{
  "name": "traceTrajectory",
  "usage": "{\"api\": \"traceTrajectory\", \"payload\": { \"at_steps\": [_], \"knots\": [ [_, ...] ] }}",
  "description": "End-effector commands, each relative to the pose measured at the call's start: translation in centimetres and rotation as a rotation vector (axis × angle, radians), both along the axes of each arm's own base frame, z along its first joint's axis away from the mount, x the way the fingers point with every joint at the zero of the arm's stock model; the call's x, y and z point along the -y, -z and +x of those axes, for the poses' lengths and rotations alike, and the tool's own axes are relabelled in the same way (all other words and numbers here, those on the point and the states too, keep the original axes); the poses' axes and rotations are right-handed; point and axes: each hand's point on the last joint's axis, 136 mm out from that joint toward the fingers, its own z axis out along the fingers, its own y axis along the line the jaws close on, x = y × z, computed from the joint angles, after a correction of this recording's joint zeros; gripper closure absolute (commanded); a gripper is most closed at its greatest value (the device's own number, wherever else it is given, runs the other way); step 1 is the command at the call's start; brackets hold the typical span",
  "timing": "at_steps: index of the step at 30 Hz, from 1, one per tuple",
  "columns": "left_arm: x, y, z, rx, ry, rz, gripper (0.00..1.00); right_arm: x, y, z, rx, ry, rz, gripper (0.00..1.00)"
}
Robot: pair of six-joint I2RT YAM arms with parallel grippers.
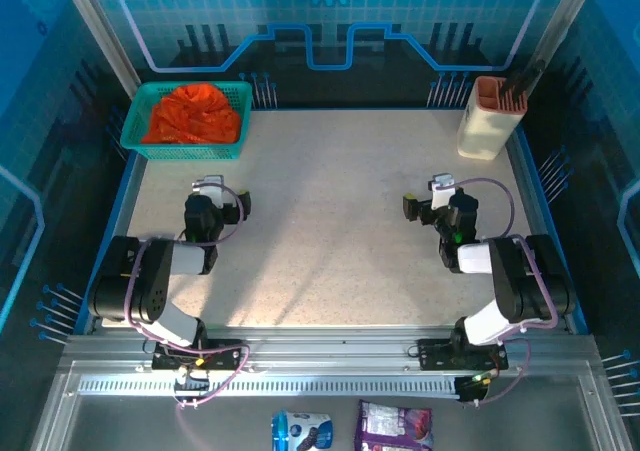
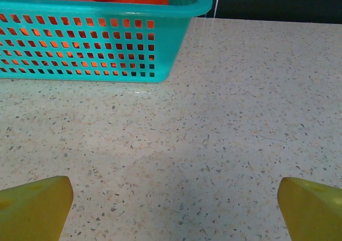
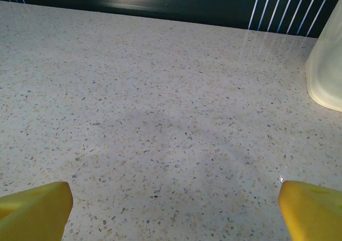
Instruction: Fold the inside-out t-shirt
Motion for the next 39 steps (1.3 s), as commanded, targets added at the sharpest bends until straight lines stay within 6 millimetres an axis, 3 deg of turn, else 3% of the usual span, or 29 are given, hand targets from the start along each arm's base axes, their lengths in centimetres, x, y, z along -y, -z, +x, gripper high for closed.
{"api": "traceTrajectory", "payload": {
  "at_steps": [1,39],
  "knots": [
    [0.12,-0.28,0.33,0.01,0.015,-0.006,0.01,-0.15,-0.41,0.25,0.01,-0.012,0.006,0.0],
    [-0.02,-0.37,0.23,0.017,0.003,0.0,0.01,0.22,-0.54,0.22,0.023,0.025,-0.01,0.0]
  ]
}}
